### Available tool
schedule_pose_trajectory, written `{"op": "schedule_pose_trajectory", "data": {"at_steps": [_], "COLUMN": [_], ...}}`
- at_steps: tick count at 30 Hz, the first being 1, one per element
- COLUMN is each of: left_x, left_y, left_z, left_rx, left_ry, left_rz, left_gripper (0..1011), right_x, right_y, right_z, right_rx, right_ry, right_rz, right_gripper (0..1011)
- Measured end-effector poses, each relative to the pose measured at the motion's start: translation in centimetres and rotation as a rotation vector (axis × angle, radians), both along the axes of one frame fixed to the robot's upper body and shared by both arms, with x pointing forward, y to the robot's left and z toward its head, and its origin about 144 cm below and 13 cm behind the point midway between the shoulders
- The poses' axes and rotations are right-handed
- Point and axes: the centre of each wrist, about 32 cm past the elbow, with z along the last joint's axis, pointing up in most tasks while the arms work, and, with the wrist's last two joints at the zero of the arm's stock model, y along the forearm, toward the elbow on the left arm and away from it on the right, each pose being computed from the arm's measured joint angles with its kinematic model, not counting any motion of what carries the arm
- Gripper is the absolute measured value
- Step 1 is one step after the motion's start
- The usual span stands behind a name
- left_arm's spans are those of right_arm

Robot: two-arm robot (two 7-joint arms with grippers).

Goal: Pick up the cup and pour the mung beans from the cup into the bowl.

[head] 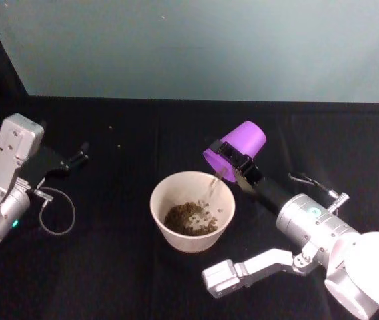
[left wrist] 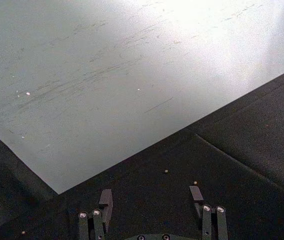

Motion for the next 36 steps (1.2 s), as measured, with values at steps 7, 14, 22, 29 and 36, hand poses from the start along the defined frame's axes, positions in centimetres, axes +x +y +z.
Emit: {"op": "schedule_pose_trajectory", "data": {"at_steps": [7, 14, 22, 29, 36], "left_x": [0.0, 0.0, 0.0, 0.0, 0.0], "left_y": [0.0, 0.0, 0.0, 0.0, 0.0], "left_z": [0.0, 0.0, 0.0, 0.0, 0.0], "left_rx": [0.000, 0.000, 0.000, 0.000, 0.000], "left_ry": [0.000, 0.000, 0.000, 0.000, 0.000], "left_rz": [0.000, 0.000, 0.000, 0.000, 0.000], "left_gripper": [1000, 1000, 1000, 1000, 1000], "right_x": [0.0, 0.1, 0.2, 0.1, 0.2], "right_y": [0.0, 0.0, 0.1, 0.0, -1.0], "right_z": [-0.1, -0.2, -0.4, -0.5, 0.1], "right_rx": [-0.032, -0.063, -0.080, -0.064, 0.079], "right_ry": [-0.040, -0.076, -0.090, -0.084, -0.004], "right_rz": [0.003, 0.005, 0.009, 0.011, 0.029], "right_gripper": [723, 722, 723, 723, 723]}}
